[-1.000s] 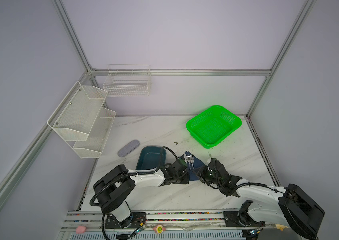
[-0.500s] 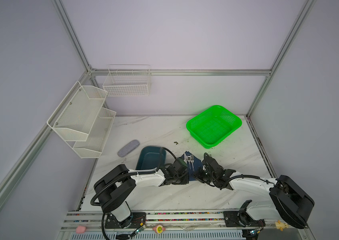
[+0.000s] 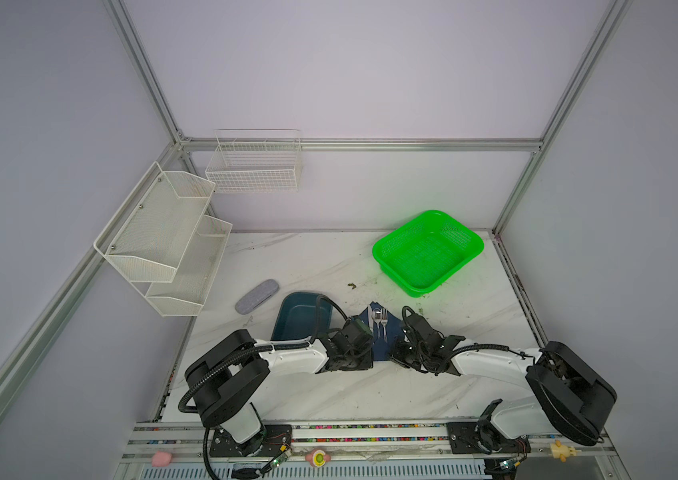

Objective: Place the utensils on the paper napkin and roll it up

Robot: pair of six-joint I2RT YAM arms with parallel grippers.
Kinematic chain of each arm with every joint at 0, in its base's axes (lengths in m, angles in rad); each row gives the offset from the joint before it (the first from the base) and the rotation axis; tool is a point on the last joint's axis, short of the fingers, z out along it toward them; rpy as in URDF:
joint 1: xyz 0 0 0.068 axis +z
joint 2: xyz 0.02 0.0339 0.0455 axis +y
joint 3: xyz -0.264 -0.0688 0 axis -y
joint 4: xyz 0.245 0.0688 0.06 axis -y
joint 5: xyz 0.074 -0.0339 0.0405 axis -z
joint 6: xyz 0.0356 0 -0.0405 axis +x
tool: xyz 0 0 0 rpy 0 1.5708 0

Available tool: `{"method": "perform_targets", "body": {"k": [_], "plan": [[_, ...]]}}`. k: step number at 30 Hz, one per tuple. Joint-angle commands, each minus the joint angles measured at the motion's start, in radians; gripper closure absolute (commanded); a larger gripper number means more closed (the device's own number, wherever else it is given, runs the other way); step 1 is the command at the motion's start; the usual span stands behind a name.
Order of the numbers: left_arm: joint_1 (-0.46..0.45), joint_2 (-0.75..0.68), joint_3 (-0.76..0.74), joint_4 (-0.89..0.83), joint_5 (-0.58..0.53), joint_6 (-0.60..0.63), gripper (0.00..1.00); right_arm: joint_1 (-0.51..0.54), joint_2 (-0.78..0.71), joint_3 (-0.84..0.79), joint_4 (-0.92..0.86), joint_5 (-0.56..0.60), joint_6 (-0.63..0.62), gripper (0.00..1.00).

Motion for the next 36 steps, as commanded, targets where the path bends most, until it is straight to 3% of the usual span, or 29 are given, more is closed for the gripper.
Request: {"method": "perform_targets", "body": {"k": [1,9,27,36], "plan": [[0.004,-0.067,-0.046,0.015,-0.023,-0.012,0.87,-0.003,-0.010,0.013,-0.043,0.016,-0.004,0.82],[0.007,-0.131,-0.055,0.023,-0.079,0.013,0.83,-0.003,-0.028,0.027,-0.050,0.012,-0.007,0.82],[0.010,-0.016,-0.046,-0.016,-0.054,0.001,0.85,-0.021,-0.095,0.000,-0.151,0.081,-0.008,0.78],[0.011,0.007,-0.036,-0.039,-0.051,0.012,0.86,-0.027,-0.046,0.008,-0.208,0.101,-0.034,0.78]]}}
